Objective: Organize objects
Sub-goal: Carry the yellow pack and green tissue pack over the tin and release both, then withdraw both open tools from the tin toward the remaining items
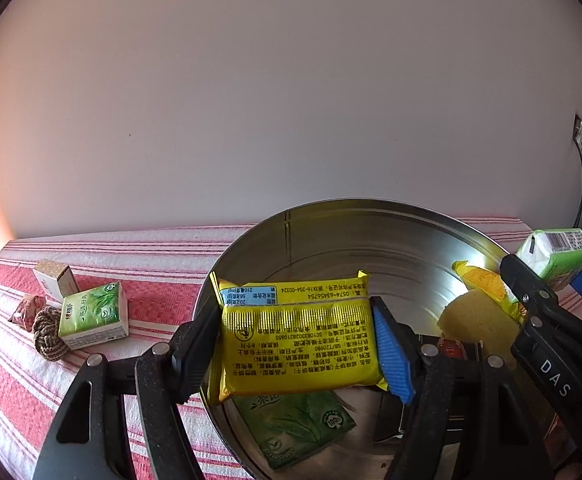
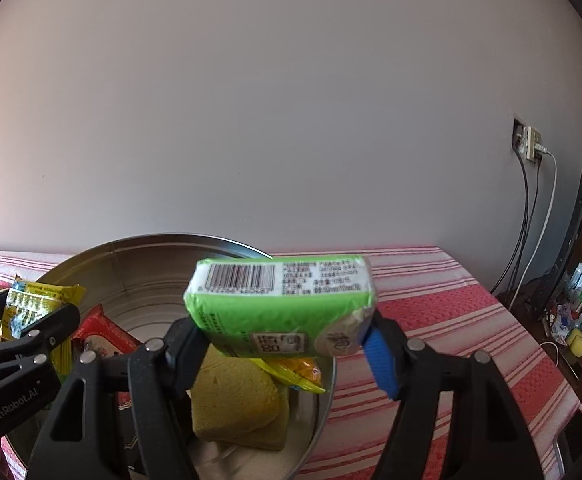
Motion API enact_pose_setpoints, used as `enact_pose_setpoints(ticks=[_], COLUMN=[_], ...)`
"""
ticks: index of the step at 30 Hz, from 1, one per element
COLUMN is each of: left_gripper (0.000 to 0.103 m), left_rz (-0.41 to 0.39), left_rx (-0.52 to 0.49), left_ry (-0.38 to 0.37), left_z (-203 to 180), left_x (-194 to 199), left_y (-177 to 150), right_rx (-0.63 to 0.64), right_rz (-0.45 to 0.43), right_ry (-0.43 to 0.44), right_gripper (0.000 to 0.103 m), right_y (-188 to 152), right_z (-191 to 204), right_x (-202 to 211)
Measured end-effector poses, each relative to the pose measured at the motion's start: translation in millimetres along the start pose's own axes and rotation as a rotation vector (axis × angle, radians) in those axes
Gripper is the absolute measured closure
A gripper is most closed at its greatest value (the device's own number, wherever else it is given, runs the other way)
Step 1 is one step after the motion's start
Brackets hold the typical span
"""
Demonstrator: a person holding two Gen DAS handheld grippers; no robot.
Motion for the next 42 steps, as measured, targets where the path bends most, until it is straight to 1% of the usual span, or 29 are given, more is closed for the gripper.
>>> enact_pose_setpoints(ticks=[4,5,6,7,9,10,11,14,17,21,25,29,31,35,37,39,42], left_gripper=[0.030,0.029,0.026,0.019,0.012,0.010,0.010,0.007,0.007,0.006,0.006,0.006,0.006,0.006,0.006,0.006,0.006], left_rz=[0.023,0.023,0.021,0.022,0.008,0.002,-0.003,-0.027,-0.056,-0.084,-0.104,-0.135,-0.144,-0.154,-0.169,-0.185,-0.191], left_rx=[0.002,-0.003,-0.008,-0.012,-0.004,0.001,0.003,-0.005,-0.018,0.008,0.016,0.026,0.031,0.028,0.018,0.005,-0.002], left_ry=[0.003,0.002,-0.004,-0.007,-0.019,-0.021,-0.018,0.012,0.038,0.047,0.066,0.102,0.117,0.134,0.146,0.157,0.165], left_z=[0.8,1.1,0.3,-0.4,-1.1,-0.7,-0.4,5.4,13.8,25.1,31.5,39.3,43.3,51.2,53.5,55.0,59.8], left_x=[-4.1,-1.7,-0.2,0.7,5.1,7.5,8.7,17.2,25.8,31.1,31.9,37.9,38.8,45.0,48.0,51.1,54.3], left_y=[-3.9,-4.7,-4.6,-4.3,-2.8,-2.2,0.0,3.7,6.4,5.3,5.0,6.8,6.3,8.5,8.0,7.3,5.5], right_rx=[-0.001,0.001,0.003,0.001,-0.021,-0.034,-0.043,-0.065,-0.122,-0.191,-0.199,-0.192,-0.200,-0.245,-0.278,-0.311,-0.332], right_rz=[-0.013,-0.023,-0.036,-0.051,-0.105,-0.130,-0.152,-0.202,-0.221,-0.230,-0.225,-0.245,-0.264,-0.350,-0.365,-0.355,-0.354], right_ry=[0.053,0.057,0.060,0.065,0.094,0.111,0.118,0.094,0.069,0.054,0.038,0.014,-0.005,-0.051,-0.044,-0.026,-0.037], right_gripper=[0.032,0.026,0.021,0.012,0.008,0.005,0.003,0.000,0.000,0.000,0.000,0.000,0.000,0.000,0.000,0.000,0.000], right_y=[1.2,2.2,3.6,5.5,11.9,15.4,17.9,22.3,24.1,25.9,23.7,23.3,23.4,27.7,26.7,25.7,24.4], right_z=[8.6,9.8,10.8,11.3,10.9,10.5,9.9,3.9,-9.0,-23.5,-26.5,-28.7,-31.6,-41.8,-45.0,-46.1,-47.1], right_x=[3.6,5.4,7.6,11.0,22.5,28.4,33.7,43.4,45.3,45.7,41.6,44.7,47.9,63.0,63.8,62.5,65.4])
Point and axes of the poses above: each gripper's, at about its wrist camera, not at the fingertips, and x roughly against the way its jaws point, z to its left, y to its top, the point moved 10 cm from there along -x, roughly the way its jaws point, and after that the axes turned 1 degree about z, right-handed, at the moved point
